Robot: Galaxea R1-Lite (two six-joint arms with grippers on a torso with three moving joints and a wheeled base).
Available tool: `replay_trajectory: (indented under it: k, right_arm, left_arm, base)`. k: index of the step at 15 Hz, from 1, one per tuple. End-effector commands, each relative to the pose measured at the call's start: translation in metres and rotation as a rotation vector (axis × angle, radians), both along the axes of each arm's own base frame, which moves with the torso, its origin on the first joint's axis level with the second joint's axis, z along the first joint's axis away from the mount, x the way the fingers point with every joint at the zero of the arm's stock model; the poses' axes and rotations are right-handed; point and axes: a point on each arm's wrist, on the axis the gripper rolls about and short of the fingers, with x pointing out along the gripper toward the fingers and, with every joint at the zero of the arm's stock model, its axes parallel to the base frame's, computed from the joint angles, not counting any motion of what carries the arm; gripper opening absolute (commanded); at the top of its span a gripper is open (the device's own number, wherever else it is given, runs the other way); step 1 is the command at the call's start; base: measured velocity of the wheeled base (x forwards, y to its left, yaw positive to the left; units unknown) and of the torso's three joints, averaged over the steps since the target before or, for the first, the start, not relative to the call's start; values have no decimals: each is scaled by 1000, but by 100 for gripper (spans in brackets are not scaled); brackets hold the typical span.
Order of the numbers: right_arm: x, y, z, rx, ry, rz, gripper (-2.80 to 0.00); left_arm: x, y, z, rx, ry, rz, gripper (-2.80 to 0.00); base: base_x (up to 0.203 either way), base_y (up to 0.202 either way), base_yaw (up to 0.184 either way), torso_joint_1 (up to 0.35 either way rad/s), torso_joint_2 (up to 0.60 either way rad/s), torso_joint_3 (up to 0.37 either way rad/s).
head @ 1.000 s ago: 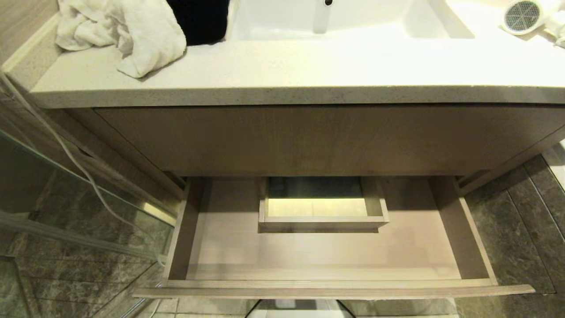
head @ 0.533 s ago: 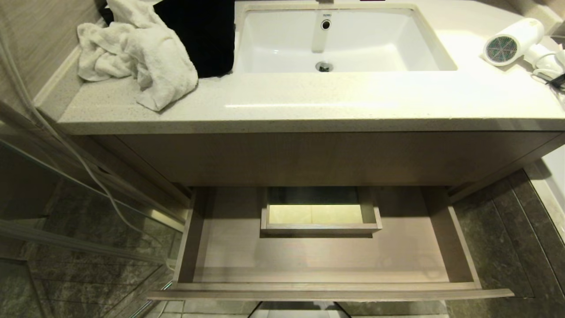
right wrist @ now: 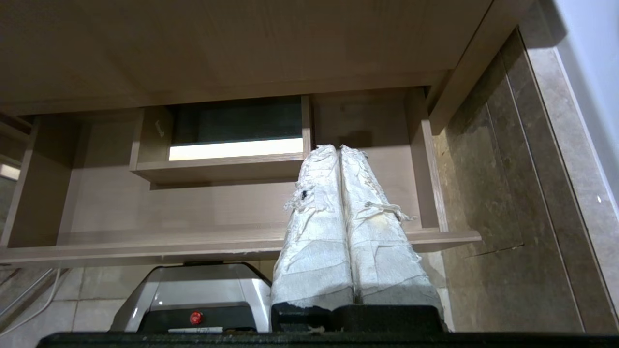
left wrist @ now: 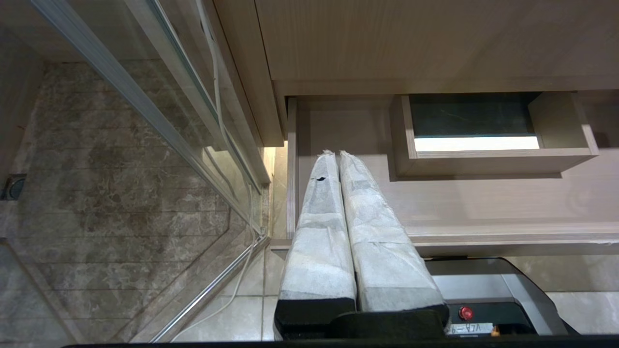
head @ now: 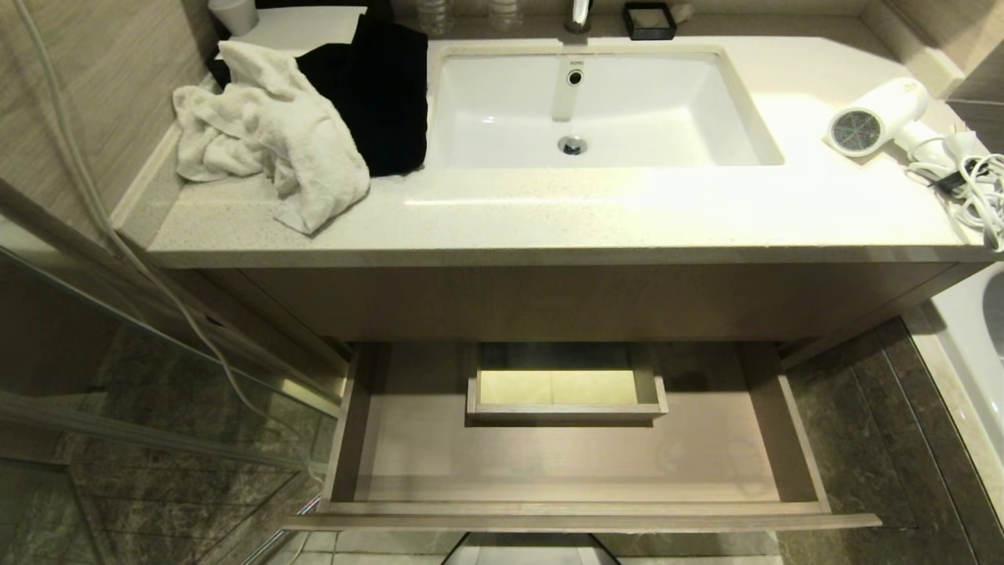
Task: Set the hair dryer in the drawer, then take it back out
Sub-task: Pick up the hairdryer
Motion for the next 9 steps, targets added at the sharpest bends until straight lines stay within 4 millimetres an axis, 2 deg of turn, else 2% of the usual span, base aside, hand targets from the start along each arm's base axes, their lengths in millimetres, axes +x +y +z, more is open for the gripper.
replay_trajectory:
  k: [1, 9]
  right_arm:
    - [0, 0, 0, 0, 2, 0, -280]
    - [0, 0, 0, -1, 2, -1, -280]
  left_arm:
    - [0, 0, 0, 0, -1, 0, -280]
    - [0, 0, 0, 0, -1, 0, -280]
  base:
    - [0, 0, 0, 188, -354, -158]
    - [0, 0, 0, 179, -333, -156]
